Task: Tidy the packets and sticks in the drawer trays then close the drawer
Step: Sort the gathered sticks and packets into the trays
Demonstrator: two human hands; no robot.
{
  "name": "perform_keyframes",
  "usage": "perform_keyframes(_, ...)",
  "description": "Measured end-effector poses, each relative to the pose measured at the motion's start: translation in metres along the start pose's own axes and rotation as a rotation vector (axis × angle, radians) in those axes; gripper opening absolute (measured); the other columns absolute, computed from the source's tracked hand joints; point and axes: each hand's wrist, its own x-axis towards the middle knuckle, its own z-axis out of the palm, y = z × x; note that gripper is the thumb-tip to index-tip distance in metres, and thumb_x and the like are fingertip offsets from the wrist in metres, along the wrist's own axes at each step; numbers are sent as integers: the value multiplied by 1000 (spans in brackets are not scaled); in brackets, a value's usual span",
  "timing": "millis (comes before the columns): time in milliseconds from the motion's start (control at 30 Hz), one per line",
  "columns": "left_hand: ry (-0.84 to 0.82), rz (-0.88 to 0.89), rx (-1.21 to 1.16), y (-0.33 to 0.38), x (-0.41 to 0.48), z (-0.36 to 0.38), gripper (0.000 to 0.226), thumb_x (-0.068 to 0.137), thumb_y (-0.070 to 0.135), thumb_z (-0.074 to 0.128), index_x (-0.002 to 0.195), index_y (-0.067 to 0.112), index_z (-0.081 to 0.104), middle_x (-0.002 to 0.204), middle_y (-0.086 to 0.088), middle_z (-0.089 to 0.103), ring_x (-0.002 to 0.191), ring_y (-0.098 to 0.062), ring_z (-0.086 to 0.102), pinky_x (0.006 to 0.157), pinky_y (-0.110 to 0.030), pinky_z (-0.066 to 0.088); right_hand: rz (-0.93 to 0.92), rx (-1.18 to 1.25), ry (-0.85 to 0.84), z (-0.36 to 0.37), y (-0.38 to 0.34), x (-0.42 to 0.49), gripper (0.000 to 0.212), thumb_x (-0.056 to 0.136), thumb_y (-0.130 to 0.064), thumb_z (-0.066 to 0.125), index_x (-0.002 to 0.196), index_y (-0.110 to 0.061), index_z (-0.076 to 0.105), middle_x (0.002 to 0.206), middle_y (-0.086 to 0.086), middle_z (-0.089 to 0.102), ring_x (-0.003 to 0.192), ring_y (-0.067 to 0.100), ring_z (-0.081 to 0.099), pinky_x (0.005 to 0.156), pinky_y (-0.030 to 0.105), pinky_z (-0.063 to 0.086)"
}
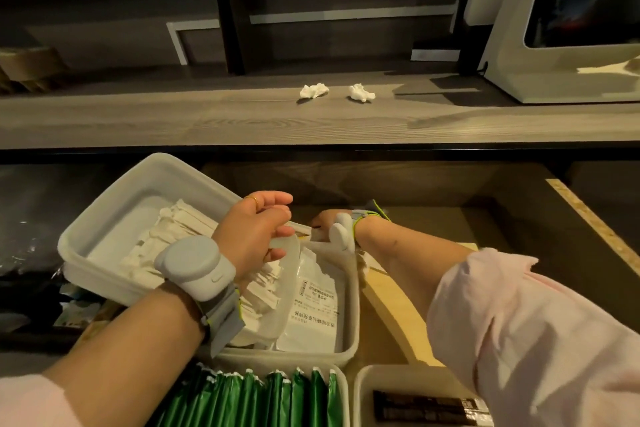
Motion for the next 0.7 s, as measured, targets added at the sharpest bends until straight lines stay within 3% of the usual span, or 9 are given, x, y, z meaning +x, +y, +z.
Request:
perform_keyframes(300,-129,-26,40,7,-11,9,15,94,17,52,91,30,59,104,-2,62,90,-18,61,62,-28,50,252,-44,-63,8,71,-76,39,100,-16,41,135,1,47,137,15,52,129,31,48,105,33,36)
perform_keyframes(333,-140,-27,47,8,-13,11,15,94,17,53,91,30,60,106,-3,63,92,-19,62,64,-29,50,285,-15,-77,11,78,-82,40,101,-17,39,136,0,46,134,13,52,127,29,49,104,30,36)
perform_keyframes(433,-185,-42,61,11,-20,16,15,93,17,53,92,28,61,109,-5,64,95,-21,62,66,-30,51,331,122,-22,13,90,-104,28,99,-17,44,124,-8,53,98,1,52,99,20,49,84,15,44)
perform_keyframes(500,-246,-67,75,14,-24,22,15,94,16,52,93,27,61,110,-6,63,95,-20,62,70,-30,52,268,69,94,9,101,-115,33,95,-20,52,125,-7,55,97,0,48,97,22,53,93,27,46)
perform_keyframes(567,-301,-133,71,14,-25,31,15,94,14,51,97,22,62,111,-8,62,99,-21,60,76,-32,51,218,196,117,2,104,-120,26,94,-17,51,118,-7,58,94,3,50,88,21,51,91,37,46)
perform_keyframes(633,-327,-194,36,15,-29,45,20,94,12,51,110,16,62,113,-10,61,106,-24,60,82,-35,52,169,327,127,-7,102,-132,19,95,-16,51,111,-10,57,90,6,55,85,21,53,92,41,48)
perform_keyframes(700,-339,-207,-32,11,-27,65,36,93,15,54,128,10,53,123,-12,58,121,-31,55,95,-42,48,111,325,174,-15,95,-142,28,95,-21,52,121,-11,56,100,6,59,92,20,56,94,39,49)
